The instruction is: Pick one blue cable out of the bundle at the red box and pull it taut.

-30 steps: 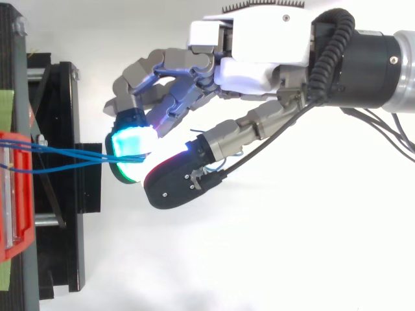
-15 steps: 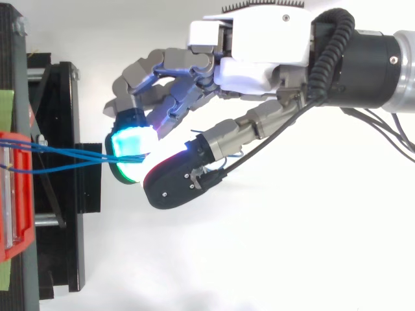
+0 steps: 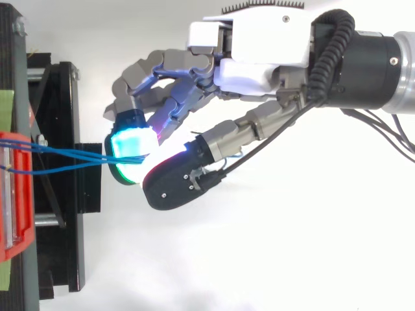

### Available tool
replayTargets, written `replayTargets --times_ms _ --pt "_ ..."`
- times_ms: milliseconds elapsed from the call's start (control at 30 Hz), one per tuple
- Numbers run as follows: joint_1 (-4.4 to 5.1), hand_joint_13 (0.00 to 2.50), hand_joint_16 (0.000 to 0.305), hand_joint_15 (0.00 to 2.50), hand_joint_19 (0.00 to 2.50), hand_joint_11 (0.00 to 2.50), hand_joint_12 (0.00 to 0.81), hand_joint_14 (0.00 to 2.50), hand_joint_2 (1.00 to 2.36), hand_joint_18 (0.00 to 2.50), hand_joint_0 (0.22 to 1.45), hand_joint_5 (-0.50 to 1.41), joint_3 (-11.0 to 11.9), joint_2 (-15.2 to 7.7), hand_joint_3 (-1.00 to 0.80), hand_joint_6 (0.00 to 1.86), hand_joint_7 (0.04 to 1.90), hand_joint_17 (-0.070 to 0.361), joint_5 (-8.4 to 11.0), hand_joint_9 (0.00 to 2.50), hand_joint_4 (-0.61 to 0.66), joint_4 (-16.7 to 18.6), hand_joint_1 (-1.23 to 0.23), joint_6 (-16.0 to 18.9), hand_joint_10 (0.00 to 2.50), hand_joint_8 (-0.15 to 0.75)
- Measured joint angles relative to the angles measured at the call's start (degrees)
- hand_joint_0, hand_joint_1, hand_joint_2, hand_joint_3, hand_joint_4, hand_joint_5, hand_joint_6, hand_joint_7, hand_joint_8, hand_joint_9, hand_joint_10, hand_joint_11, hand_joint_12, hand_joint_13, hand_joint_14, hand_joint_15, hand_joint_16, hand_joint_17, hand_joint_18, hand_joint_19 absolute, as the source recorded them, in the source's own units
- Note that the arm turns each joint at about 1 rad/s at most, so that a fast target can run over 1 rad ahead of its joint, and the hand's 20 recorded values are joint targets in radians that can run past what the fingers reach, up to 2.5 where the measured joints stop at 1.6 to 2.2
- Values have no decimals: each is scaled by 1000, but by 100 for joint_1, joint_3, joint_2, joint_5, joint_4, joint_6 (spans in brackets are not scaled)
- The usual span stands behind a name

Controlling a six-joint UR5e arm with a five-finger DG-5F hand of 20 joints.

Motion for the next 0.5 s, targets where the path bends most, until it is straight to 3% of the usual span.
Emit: replayTargets --times_ms 233,500 --pt "0 240 58 1 165 468 376 1 1024 469 704 -130 0 1 -91 893 1254 130 0 664 -72 0 -988 -6 10 289" --pt "0 210 57 0 157 439 371 1 1022 422 753 -143 0 0 -172 898 1243 127 -7 638 -119 3 -1014 -7 11 268"
